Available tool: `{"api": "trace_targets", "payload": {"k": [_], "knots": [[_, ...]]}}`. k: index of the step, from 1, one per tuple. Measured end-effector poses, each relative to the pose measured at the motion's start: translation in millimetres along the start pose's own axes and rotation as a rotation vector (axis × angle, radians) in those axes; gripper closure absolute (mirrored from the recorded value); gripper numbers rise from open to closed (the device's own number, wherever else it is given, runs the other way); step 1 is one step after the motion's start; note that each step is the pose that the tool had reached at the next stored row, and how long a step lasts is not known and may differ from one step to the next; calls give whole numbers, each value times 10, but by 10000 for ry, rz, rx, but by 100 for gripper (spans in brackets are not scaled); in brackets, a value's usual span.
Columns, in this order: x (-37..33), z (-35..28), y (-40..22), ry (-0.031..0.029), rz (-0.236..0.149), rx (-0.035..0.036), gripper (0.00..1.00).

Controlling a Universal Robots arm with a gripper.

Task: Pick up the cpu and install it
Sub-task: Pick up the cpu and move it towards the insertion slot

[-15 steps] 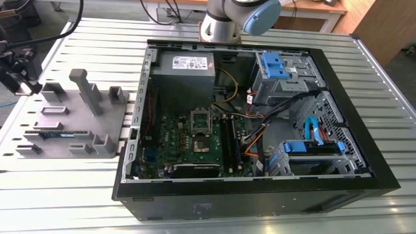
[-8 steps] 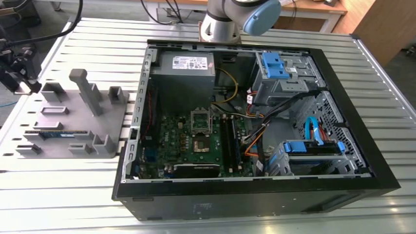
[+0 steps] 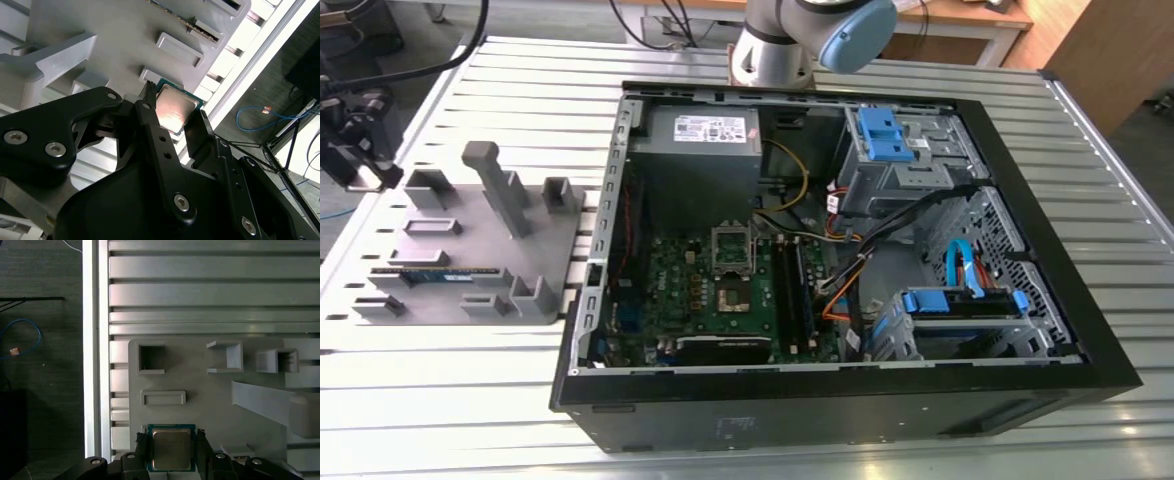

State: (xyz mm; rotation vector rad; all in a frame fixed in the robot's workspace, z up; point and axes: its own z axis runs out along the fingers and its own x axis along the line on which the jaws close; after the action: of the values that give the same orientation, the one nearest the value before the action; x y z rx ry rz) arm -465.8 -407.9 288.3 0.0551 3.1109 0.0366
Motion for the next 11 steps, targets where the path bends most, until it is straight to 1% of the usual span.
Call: {"api": "trace_targets", "payload": {"k": [11], "knots": [[-1, -36, 1, 0, 0, 0, 53]]}}
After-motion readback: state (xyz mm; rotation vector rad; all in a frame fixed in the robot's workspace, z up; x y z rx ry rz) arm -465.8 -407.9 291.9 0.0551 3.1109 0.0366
